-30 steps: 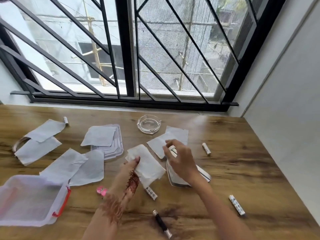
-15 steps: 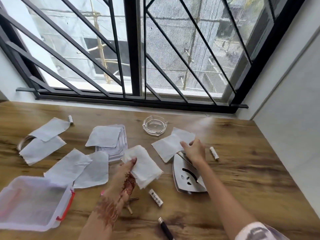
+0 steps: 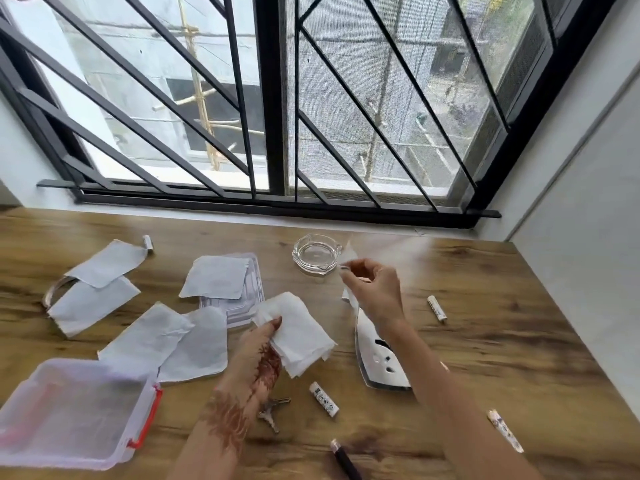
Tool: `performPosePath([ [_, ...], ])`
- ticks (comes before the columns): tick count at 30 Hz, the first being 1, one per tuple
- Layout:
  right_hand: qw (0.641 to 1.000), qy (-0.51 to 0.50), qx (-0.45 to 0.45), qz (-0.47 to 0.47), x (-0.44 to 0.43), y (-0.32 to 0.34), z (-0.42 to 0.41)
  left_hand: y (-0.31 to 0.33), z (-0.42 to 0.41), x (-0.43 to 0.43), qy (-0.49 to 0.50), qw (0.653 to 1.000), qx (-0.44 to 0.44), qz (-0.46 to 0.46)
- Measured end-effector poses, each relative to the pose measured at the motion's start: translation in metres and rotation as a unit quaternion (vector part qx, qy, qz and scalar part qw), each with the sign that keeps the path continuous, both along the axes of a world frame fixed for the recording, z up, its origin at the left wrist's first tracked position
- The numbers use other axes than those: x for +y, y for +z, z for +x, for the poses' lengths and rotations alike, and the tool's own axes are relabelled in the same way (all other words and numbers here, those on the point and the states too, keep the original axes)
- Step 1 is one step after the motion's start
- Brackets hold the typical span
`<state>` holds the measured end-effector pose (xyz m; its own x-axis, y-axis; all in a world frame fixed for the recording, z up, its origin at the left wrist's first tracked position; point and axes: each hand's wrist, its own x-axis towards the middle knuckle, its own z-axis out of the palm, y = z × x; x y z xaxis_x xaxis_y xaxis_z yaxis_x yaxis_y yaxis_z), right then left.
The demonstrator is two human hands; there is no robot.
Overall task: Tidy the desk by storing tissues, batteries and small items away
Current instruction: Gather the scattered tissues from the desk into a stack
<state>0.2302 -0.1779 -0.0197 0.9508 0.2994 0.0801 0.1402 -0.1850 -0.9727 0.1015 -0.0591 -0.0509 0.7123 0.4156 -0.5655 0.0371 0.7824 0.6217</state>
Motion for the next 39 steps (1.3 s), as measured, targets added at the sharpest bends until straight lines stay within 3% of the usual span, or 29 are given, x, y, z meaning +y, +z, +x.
performPosePath([
  [7, 0.968, 0.153, -0.169, -0.105, 0.014, -0.001, -0.057, -0.002, -0.004, 0.009, -0.001, 1.000, -0.028, 0.002],
  [13, 0.949, 0.204, -0.200, -0.136, 0.021, -0.015, -0.078, 0.009, -0.007, 0.015, -0.047, 0.995, -0.084, -0.038],
  [17, 0.938, 0.218, -0.223, -0.150, 0.023, -0.018, -0.081, 0.009, -0.006, 0.019, -0.093, 0.992, -0.075, -0.040],
  [21, 0.938, 0.241, -0.216, -0.127, 0.022, -0.017, -0.080, 0.003, -0.004, 0.019, -0.058, 0.996, -0.064, -0.004],
  [24, 0.961, 0.194, -0.159, -0.112, 0.016, -0.010, -0.061, 0.000, -0.004, 0.021, -0.027, 0.999, -0.040, 0.002],
  [28, 0.978, 0.033, -0.136, -0.155, -0.001, -0.018, 0.002, 0.001, -0.002, 0.022, 0.000, 0.999, -0.012, 0.033],
  [34, 0.942, -0.093, -0.079, -0.313, -0.033, -0.063, 0.086, 0.002, 0.000, 0.021, -0.003, 0.999, -0.016, 0.031],
  [39, 0.921, -0.138, -0.065, -0.357, -0.038, -0.075, 0.102, -0.003, 0.001, 0.025, -0.007, 1.000, -0.006, 0.026],
])
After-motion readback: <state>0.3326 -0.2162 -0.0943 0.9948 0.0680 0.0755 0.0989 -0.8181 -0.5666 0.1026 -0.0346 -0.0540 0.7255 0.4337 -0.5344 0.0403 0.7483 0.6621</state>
